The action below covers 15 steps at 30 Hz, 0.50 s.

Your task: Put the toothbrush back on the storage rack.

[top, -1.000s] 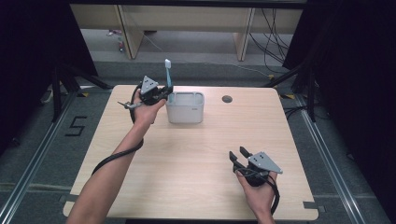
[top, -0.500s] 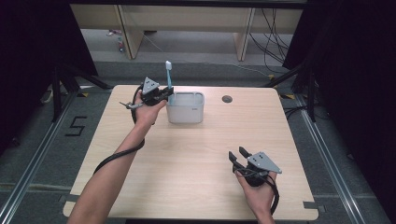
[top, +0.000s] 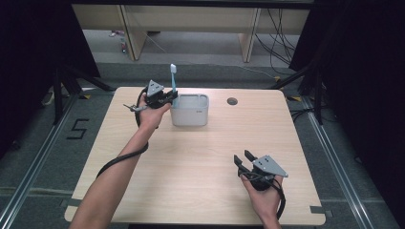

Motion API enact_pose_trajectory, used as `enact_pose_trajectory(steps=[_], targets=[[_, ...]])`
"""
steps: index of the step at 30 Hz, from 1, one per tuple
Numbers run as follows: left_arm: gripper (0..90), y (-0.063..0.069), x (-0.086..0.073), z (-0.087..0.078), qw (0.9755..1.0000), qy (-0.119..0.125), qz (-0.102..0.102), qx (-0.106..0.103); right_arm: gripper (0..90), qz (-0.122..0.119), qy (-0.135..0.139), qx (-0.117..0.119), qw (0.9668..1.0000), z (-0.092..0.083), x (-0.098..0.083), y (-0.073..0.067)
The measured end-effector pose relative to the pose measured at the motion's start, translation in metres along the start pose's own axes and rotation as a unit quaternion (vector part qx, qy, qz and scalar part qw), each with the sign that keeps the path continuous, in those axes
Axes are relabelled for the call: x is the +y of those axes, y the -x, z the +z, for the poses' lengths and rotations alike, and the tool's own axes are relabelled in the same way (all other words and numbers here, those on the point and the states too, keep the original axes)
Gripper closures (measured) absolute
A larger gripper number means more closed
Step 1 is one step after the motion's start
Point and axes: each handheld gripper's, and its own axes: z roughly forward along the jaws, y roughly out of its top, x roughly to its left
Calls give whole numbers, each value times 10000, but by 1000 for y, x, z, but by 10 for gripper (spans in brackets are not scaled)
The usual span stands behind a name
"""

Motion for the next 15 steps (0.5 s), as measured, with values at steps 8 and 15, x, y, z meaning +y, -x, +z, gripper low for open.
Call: enact_pose_trajectory(steps=[8, 15], targets=[[827, 0, -1, 1, 10000, -70, -31, 24, 534, -137, 55, 10, 9999, 2, -1, 1], [823, 0, -2, 2, 9999, -146, -76, 27, 533, -138, 11, -40, 9999, 2, -1, 0]])
